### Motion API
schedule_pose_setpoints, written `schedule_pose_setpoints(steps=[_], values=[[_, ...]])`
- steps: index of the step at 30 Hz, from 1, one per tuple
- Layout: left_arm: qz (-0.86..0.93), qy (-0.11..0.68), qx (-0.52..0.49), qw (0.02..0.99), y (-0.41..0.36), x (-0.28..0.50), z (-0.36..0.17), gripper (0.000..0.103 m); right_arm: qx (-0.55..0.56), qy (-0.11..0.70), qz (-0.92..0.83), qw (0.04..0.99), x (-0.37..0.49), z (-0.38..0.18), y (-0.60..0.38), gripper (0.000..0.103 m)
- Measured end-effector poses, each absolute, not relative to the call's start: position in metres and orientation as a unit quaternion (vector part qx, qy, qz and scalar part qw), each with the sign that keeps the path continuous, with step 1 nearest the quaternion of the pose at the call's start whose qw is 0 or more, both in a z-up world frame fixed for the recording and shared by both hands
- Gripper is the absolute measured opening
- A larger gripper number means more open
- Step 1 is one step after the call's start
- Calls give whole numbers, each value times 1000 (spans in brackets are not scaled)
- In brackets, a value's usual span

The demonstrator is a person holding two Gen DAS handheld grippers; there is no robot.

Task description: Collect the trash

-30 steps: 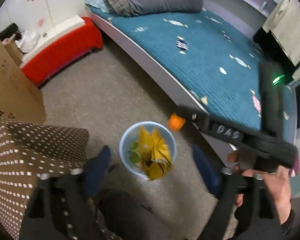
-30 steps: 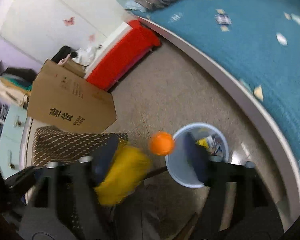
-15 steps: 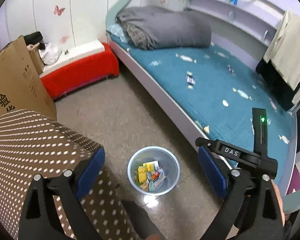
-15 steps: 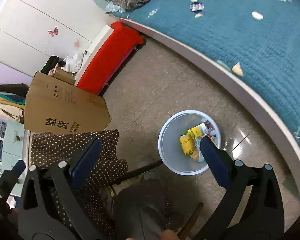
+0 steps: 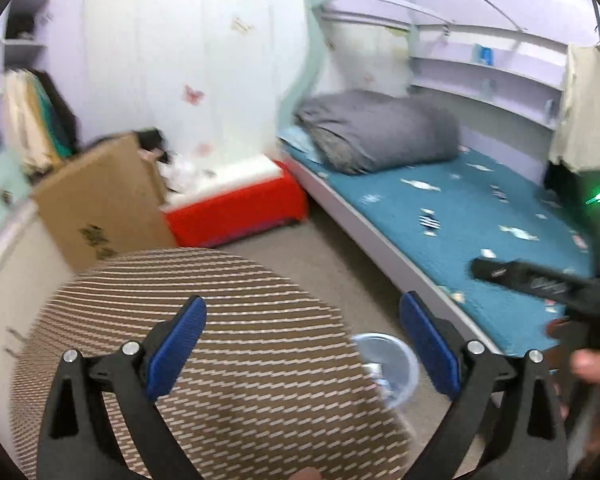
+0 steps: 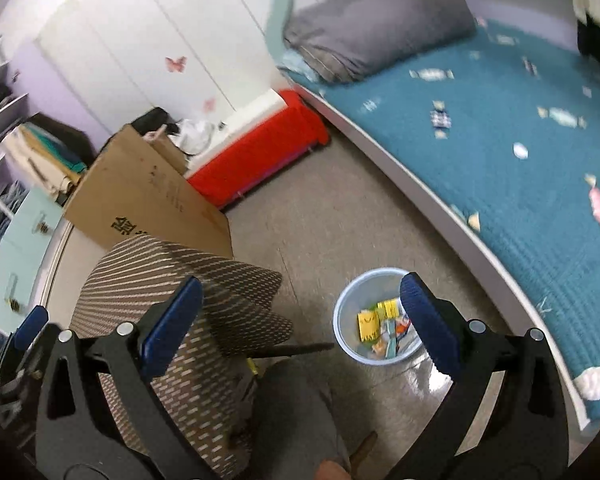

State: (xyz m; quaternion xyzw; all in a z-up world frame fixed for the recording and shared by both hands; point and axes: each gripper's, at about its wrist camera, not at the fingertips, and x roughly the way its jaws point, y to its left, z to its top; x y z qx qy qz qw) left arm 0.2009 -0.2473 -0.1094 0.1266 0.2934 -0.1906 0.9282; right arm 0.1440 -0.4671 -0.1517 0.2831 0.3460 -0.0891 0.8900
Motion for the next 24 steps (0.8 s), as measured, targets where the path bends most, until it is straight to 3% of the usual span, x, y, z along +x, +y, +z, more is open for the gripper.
schedule_pose_setpoints(steps=[13, 24], values=[[-100, 235, 56, 965, -135, 124, -43, 96, 117, 247, -55, 960, 74, -33, -329, 97], [-60, 172, 9, 983, -78, 59, 4, 98, 60, 188, -47, 979, 33, 9, -272, 97]])
